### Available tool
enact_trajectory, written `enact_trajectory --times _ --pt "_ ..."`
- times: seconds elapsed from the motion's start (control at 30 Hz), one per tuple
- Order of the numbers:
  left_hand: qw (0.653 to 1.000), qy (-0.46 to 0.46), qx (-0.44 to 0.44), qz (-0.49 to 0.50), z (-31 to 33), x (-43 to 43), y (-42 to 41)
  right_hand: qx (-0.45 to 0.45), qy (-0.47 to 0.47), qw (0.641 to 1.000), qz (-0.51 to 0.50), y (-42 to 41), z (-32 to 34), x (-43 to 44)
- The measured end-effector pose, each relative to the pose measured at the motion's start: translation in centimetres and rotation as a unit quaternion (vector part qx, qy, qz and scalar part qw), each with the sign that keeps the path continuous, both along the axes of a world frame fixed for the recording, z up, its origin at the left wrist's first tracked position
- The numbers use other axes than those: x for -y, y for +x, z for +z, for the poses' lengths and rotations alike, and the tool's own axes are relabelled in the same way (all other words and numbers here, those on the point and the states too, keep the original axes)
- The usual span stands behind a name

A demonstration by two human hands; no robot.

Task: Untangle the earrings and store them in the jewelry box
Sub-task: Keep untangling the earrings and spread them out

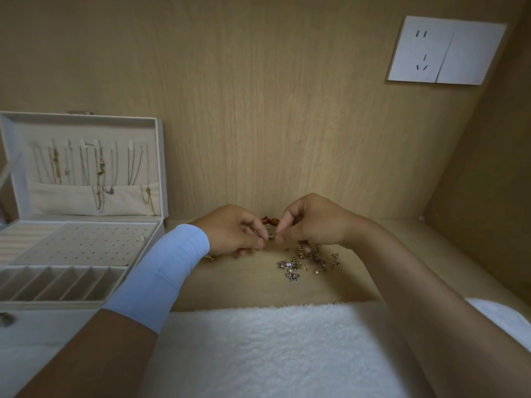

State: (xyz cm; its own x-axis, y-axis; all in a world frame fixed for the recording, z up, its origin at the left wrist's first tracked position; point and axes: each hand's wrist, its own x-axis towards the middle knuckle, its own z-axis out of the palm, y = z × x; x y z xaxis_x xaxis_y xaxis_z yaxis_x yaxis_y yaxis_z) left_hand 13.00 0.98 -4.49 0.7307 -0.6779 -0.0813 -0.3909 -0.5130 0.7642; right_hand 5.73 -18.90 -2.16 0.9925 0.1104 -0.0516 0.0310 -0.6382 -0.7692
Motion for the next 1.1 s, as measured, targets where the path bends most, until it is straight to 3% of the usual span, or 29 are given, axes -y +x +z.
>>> enact_trajectory --times 0.13,0.5,0.67,0.77,0.9,1.1 --pt "0.999 0.035 0.024 0.009 0.5 -0.7 0.2 0.025 0.006 1.000 -0.016 0.4 -0.5 -0.6" --pt "0.973 0.136 0.179 0.056 0.7 -2.4 -0.3 0.136 -0.276 0.950 0.047 0.7 -3.2 -4.5" --pt "0.966 0.189 0.179 0.009 0.3 -1.8 -0.8 0.042 -0.269 0.959 0.083 0.6 -2.3 -3.9" --pt "0.966 0.205 0.158 -0.020 0.1 -1.8 -0.9 0.022 -0.216 0.972 0.090 0.5 -1.9 -3.5" --pt "0.972 0.188 0.136 -0.029 0.5 -2.4 -0.7 0.055 -0.182 0.980 0.058 0.5 -1.4 -2.4" --pt "0.970 0.184 0.156 0.025 0.9 -3.0 0.1 0.063 -0.216 0.972 0.063 0.9 -2.2 -2.9"
